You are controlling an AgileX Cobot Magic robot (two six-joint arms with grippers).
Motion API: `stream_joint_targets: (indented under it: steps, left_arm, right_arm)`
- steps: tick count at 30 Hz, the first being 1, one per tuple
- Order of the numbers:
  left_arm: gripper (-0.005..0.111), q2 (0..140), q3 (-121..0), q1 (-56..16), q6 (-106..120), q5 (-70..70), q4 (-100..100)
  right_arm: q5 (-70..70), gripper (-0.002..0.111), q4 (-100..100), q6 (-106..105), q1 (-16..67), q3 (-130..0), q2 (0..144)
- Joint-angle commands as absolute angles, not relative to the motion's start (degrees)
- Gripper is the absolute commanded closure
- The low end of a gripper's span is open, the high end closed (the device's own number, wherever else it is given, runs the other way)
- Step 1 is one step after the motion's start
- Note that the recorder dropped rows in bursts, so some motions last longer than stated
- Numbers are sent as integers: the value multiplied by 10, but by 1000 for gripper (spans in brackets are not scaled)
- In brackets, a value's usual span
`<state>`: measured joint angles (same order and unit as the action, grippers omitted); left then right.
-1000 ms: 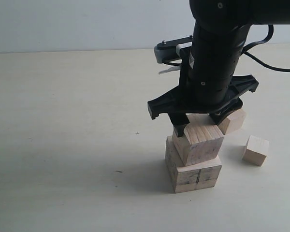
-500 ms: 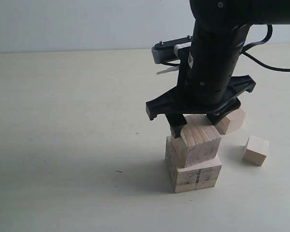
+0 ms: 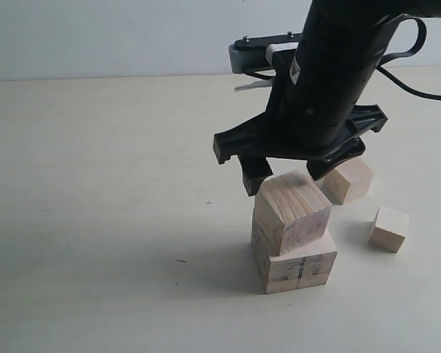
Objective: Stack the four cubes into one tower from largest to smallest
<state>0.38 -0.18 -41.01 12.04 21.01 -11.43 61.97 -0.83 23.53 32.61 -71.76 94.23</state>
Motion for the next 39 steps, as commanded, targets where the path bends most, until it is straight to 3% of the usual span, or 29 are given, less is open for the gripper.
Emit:
stream_joint_targets:
  steps: [1, 39]
  left_arm:
    - [107, 0, 0, -410, 121, 207, -113]
    - [107, 0, 0, -410, 121, 207, -113]
  right_arm:
    - [615, 34, -27, 231, 326, -718, 933]
    - [617, 35, -40, 182, 333, -718, 964]
